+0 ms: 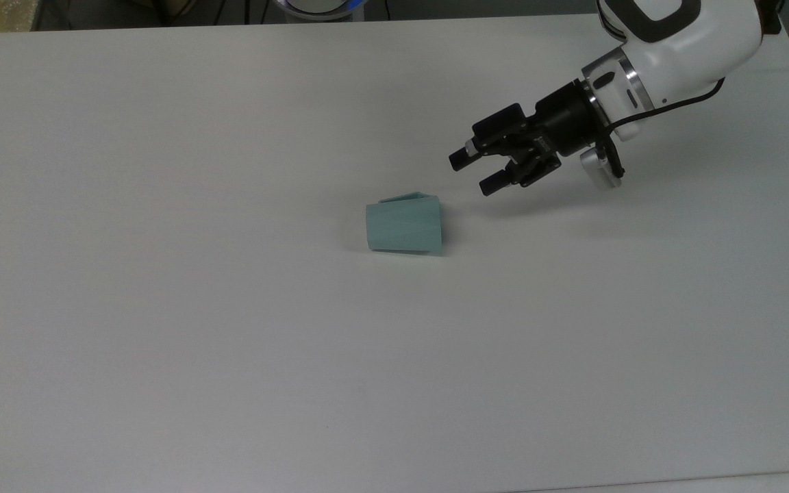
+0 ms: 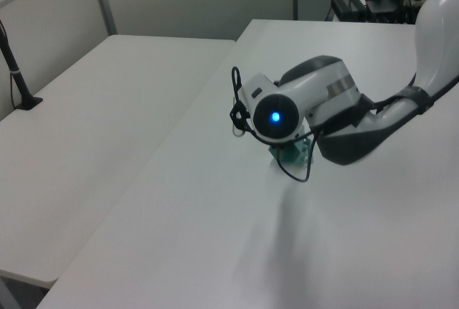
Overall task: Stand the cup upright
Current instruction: 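Move the open gripper down toward the rim of the teal cup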
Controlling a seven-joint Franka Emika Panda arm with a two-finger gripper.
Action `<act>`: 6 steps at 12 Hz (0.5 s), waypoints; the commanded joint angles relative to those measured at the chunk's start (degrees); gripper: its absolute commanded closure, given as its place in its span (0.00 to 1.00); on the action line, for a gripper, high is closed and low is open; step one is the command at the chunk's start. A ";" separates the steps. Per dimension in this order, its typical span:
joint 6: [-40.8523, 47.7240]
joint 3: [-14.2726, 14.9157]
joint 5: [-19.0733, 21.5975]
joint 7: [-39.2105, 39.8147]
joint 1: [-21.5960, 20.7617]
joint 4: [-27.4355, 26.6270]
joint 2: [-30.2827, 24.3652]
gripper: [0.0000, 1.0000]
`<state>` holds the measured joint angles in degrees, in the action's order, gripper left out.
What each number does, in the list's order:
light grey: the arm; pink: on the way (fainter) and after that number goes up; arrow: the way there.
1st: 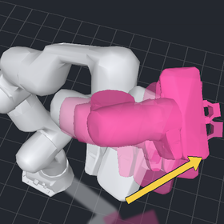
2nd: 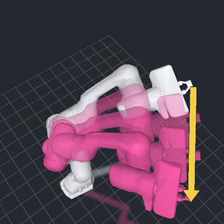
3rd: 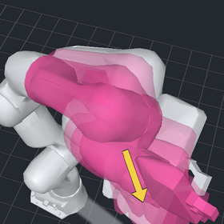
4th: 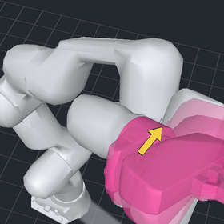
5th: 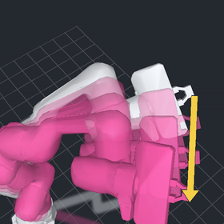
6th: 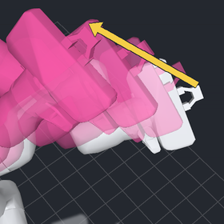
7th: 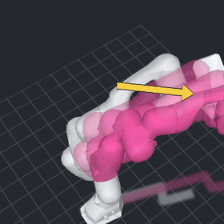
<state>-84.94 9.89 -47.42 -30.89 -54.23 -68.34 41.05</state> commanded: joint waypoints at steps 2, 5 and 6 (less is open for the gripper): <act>1.98 1.27 -1.36 -1.72 -1.67 2.24 3.41 0.00; 0.93 1.36 -1.45 -1.81 -0.97 1.89 5.08 0.00; 0.66 1.36 -1.45 -1.81 -0.71 1.89 5.18 0.00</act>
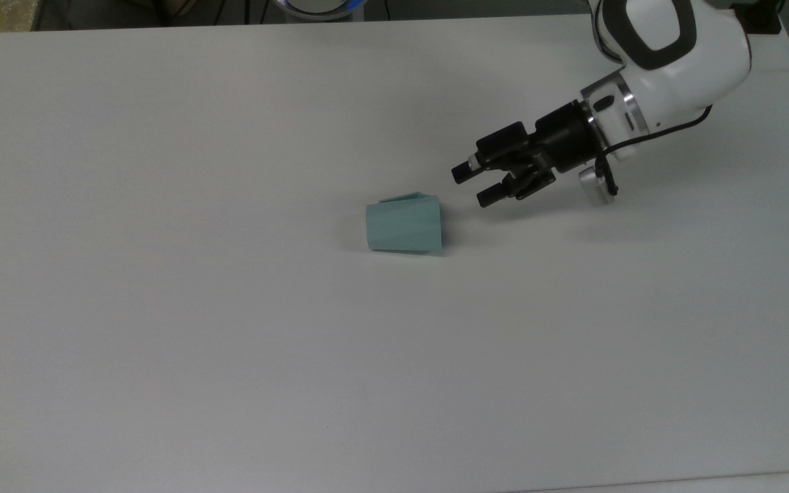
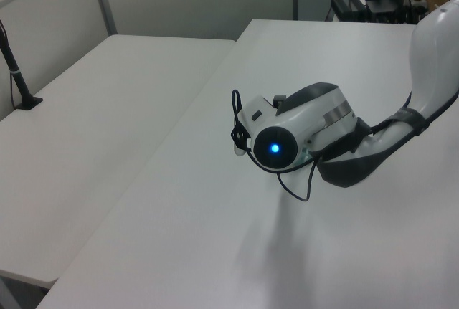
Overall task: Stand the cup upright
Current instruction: 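Move the open gripper down toward the rim of the teal cup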
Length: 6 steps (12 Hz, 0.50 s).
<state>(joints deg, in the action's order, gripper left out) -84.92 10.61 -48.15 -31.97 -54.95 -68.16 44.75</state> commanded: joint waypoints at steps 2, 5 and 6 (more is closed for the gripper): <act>0.72 0.64 -0.63 -0.81 0.54 1.63 2.09 0.00; 0.02 0.64 -0.63 -3.53 1.86 -0.21 3.33 0.00; -0.07 0.64 -0.63 -3.53 1.86 -0.22 3.33 0.00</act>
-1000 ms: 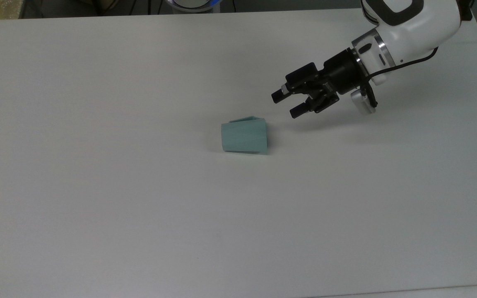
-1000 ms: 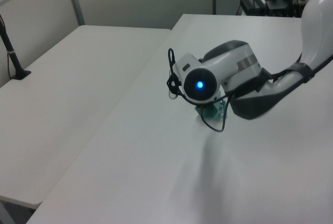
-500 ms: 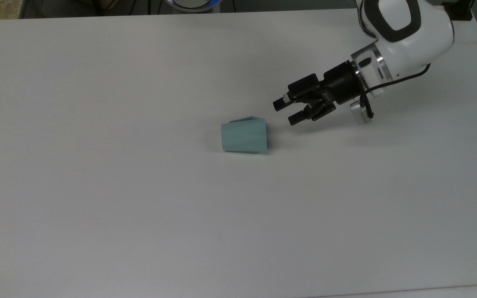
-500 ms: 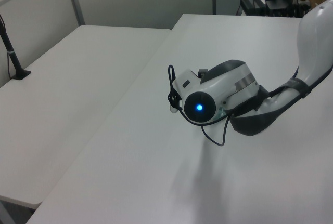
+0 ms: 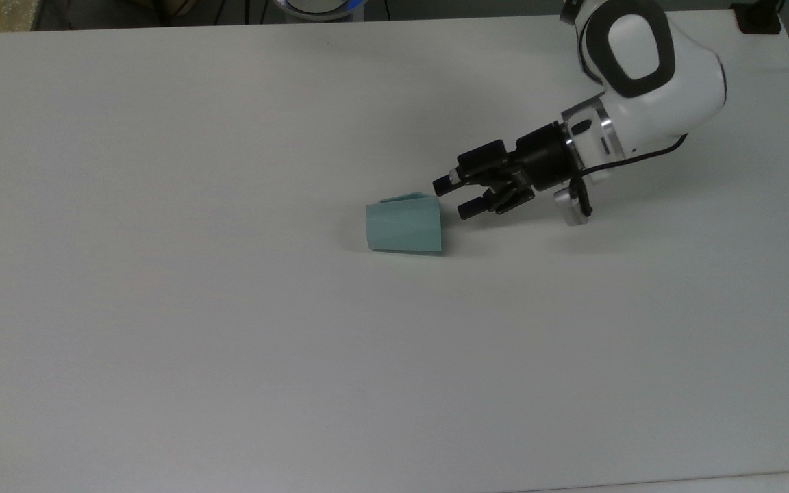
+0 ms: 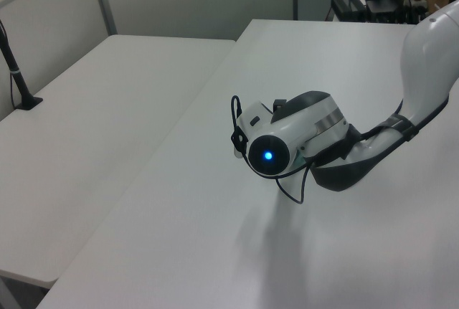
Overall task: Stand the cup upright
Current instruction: 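Move the open gripper down toward the rim of the teal cup, then close the gripper on the rim wall of the lying cup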
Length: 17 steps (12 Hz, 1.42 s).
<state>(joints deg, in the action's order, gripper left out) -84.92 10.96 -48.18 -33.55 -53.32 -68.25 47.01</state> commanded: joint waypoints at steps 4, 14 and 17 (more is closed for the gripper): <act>0.28 0.29 -0.51 -1.87 0.32 -0.65 1.06 0.04; -0.07 1.26 -0.60 -2.04 1.82 -5.21 1.50 0.76; -0.68 1.26 -0.60 -1.95 1.82 -5.57 1.50 1.00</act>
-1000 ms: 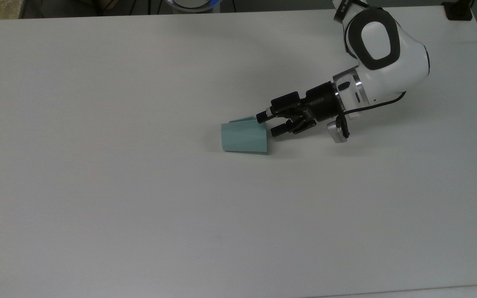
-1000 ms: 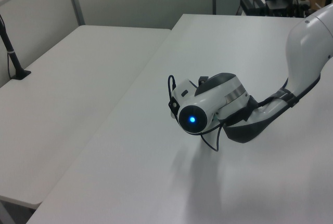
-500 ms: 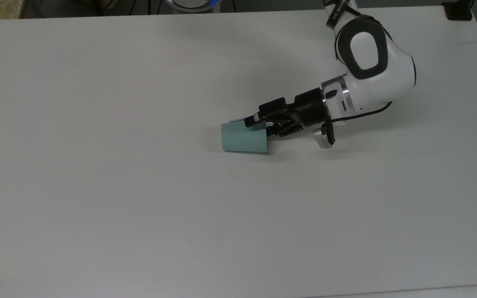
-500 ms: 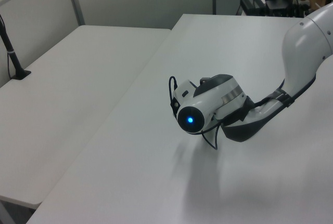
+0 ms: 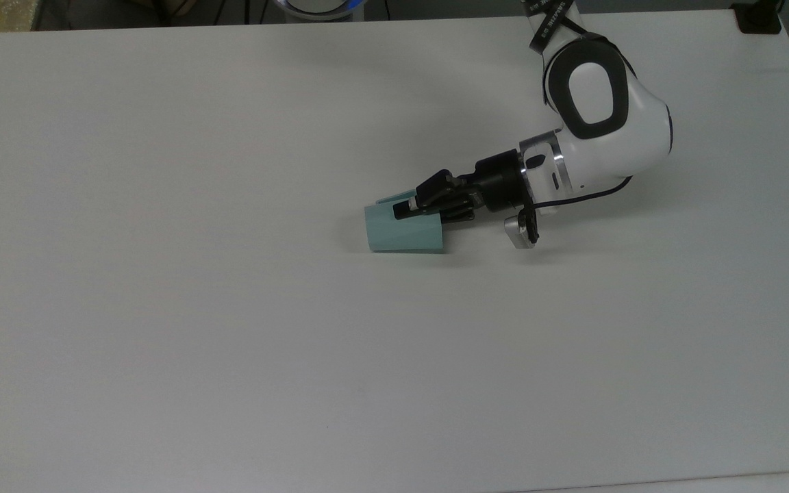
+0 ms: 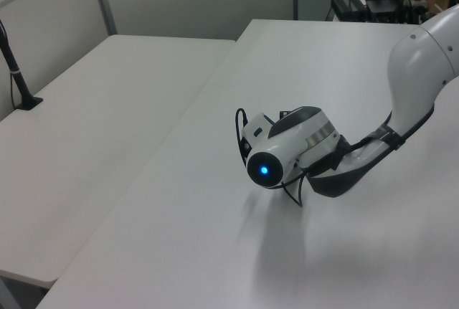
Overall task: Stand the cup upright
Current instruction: 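Close the gripper on the rim wall of the lying cup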
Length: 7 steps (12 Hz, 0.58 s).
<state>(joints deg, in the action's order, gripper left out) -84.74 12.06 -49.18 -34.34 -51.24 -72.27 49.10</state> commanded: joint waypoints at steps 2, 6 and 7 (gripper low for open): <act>-0.95 0.16 0.49 -1.08 -0.27 -1.65 -0.59 1.00; -0.95 0.07 1.36 -0.38 0.43 -1.55 -4.77 1.00; -0.87 -0.02 2.50 -0.46 1.22 -2.08 -8.37 1.00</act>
<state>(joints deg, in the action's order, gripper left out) -84.69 12.31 -49.45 -34.33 -51.18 -72.03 48.48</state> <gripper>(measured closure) 0.890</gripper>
